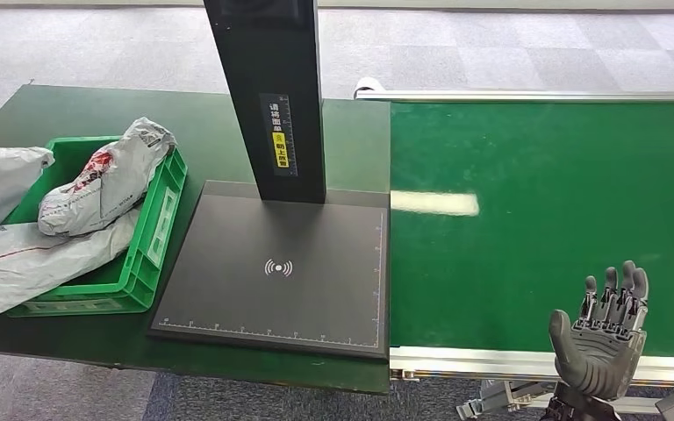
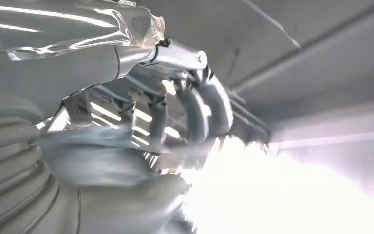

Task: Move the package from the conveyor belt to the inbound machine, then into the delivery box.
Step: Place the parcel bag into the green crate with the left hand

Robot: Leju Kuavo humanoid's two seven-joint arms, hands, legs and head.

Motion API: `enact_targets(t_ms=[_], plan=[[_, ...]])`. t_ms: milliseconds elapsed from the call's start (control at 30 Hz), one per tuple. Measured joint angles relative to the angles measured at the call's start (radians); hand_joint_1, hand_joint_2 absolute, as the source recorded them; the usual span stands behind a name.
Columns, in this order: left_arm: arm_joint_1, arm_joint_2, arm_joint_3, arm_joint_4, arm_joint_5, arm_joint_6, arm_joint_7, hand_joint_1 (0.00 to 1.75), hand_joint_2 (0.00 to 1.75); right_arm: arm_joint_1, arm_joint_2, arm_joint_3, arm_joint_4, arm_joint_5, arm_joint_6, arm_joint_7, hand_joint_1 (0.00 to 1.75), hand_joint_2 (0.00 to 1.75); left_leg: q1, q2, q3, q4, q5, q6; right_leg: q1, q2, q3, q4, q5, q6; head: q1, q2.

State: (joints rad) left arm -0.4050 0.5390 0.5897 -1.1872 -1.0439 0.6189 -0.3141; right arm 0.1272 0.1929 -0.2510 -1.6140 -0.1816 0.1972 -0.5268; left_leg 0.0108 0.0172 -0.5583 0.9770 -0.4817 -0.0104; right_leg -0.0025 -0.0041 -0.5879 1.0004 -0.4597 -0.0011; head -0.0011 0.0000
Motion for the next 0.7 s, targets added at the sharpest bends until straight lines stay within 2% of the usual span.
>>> enact_targets(t_ms=[200, 300, 433, 533, 700], plan=[[0.046, -0.065, -0.033, -0.020, 0.016, -0.010, 0.004, 0.00, 1.75, -0.003, -0.003, 0.000, 0.000, 0.000, 0.002, 0.000, 0.00, 1.75, 0.000, 0.000, 0.000, 0.000, 0.000, 0.000, 0.000, 0.000, 0.000, 0.000, 0.000, 0.000, 0.000, 0.000], [0.057, -0.092, -0.048, -0.042, 0.050, -0.015, -0.035, 0.00, 1.75, -0.005, -0.004, -0.001, 0.000, 0.000, 0.004, -0.001, 0.00, 1.75, 0.000, 0.000, 0.000, 0.000, 0.000, 0.000, 0.000, 0.000, 0.000, 0.000, 0.000, 0.000, 0.000, 0.000], [0.083, -0.155, -0.108, -0.103, 0.096, -0.011, -0.094, 0.00, 1.75, -0.010, -0.005, -0.001, 0.004, 0.001, 0.011, -0.005, 0.00, 1.75, 0.000, -0.001, 0.000, 0.000, 0.000, 0.000, 0.000, 0.000, 0.000, 0.000, 0.000, 0.000, 0.000, 0.000], [0.098, -0.205, -0.187, -0.148, 0.202, -0.097, -0.113, 0.00, 1.75, -0.012, -0.005, -0.003, 0.005, 0.000, 0.011, -0.010, 0.00, 1.75, 0.000, -0.002, 0.000, 0.000, 0.000, 0.000, -0.001, -0.001, 0.001, 0.000, 0.000, 0.000, 0.000, 0.000], [0.124, -0.299, -0.324, -0.215, 0.469, -0.279, -0.143, 0.00, 1.75, -0.012, -0.005, -0.019, 0.005, 0.000, 0.012, -0.012, 0.00, 1.75, -0.001, -0.002, 0.000, 0.001, 0.000, 0.000, -0.001, -0.001, 0.001, 0.000, 0.001, 0.001, 0.000, 0.000]])
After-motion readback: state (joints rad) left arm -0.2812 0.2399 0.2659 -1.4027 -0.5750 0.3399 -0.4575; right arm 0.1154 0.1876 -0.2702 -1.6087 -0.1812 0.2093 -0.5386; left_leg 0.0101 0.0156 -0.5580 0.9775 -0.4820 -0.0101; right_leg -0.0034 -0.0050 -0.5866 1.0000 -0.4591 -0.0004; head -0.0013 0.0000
